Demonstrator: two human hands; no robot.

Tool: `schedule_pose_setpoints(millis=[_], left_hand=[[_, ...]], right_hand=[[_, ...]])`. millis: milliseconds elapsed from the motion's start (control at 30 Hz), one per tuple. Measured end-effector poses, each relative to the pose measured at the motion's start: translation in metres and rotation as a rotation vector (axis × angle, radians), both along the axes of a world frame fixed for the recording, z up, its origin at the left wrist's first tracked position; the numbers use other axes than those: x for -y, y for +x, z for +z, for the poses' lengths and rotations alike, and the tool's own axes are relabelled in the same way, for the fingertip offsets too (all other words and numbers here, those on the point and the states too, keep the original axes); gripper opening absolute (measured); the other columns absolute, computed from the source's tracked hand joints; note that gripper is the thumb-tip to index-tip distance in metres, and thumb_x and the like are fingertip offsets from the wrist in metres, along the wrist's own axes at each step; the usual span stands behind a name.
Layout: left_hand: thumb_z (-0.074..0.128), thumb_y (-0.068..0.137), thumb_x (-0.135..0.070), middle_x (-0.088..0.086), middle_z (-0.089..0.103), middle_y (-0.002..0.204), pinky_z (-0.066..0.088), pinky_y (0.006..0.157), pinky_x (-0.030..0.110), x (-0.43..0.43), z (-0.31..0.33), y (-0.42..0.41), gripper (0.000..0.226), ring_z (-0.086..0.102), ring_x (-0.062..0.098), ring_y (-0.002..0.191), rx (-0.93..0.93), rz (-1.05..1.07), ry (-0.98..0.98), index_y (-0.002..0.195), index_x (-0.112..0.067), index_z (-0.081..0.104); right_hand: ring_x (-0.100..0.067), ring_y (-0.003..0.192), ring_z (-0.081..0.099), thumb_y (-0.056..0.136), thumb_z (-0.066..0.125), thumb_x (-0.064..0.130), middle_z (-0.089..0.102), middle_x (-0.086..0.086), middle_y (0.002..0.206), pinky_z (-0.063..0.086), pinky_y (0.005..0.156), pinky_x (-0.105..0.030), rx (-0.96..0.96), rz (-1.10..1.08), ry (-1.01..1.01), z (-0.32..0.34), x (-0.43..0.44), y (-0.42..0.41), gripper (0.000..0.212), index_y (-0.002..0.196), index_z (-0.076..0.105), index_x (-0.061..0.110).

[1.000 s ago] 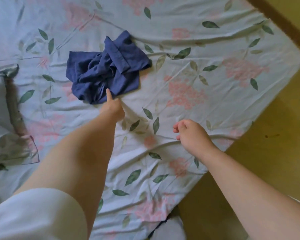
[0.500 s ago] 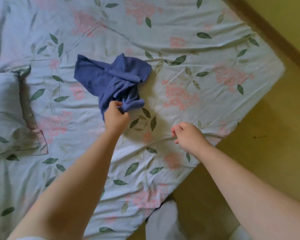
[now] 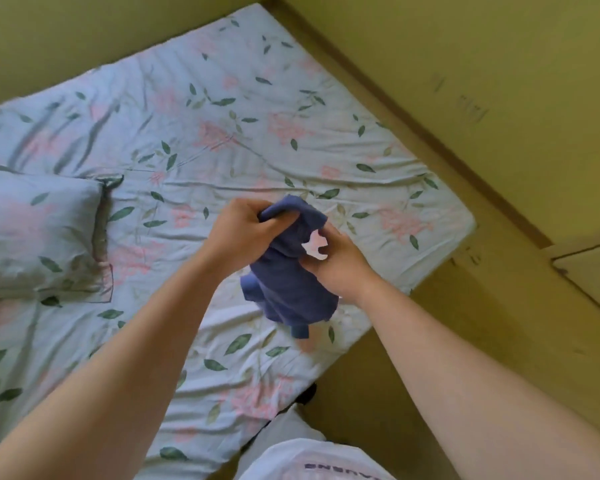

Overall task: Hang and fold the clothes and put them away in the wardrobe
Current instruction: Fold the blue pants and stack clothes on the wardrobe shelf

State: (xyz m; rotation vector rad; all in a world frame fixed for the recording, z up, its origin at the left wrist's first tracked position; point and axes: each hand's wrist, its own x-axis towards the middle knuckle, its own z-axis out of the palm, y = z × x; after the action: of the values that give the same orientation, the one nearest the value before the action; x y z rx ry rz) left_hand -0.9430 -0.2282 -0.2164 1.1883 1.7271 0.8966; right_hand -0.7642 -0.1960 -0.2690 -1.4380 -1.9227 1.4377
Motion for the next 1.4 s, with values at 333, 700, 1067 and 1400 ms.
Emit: schedule_pose_setpoints(millis=[333,700,1067,1400], left_hand=[[0.059,0.100,-0.045,0.008,0.078,0.097,0.060,0.087,0.045,0.032,0.150,0.085,0.028,0.074,0.026,0.098,0.421,0.158,0.219,0.098,-0.020,0.074],[0.051,0.106,-0.031,0.008,0.078,0.102,0.060,0.072,0.029,0.058,0.247,0.153,0.026,0.075,0.021,0.096,0.740,-0.021,0.413,0.116,-0.012,0.066],[0.058,0.101,-0.044,-0.004,0.077,0.103,0.060,0.076,0.032,0.044,0.253,0.120,0.017,0.073,0.014,0.097,0.579,0.234,0.415,0.107,-0.031,0.068],[0.055,0.104,-0.033,0.011,0.064,0.130,0.058,0.087,0.041,0.036,0.234,0.107,0.030,0.065,0.025,0.114,0.592,0.292,0.300,0.128,-0.015,0.058]], right_hand=[[-0.015,0.105,0.065,0.073,0.066,0.015,0.060,0.011,0.116,0.057,0.085,-0.039,0.055,0.032,-0.088,0.136,0.044,0.103,0.078,0.141,0.040,0.040],[0.017,0.103,0.058,0.074,0.083,0.013,0.053,0.023,0.127,0.050,0.085,-0.009,-0.018,0.187,0.014,0.177,0.091,0.162,0.103,0.153,0.022,0.036],[-0.018,0.065,0.047,0.106,0.038,0.035,0.052,0.001,0.070,0.034,0.059,-0.032,0.124,-0.301,0.370,0.242,0.071,0.201,0.038,0.075,0.049,0.018],[-0.017,0.066,0.042,0.107,0.041,0.039,0.050,0.000,0.072,0.035,0.060,-0.033,0.103,-0.362,0.601,0.314,0.069,0.204,0.040,0.089,0.054,0.006]])
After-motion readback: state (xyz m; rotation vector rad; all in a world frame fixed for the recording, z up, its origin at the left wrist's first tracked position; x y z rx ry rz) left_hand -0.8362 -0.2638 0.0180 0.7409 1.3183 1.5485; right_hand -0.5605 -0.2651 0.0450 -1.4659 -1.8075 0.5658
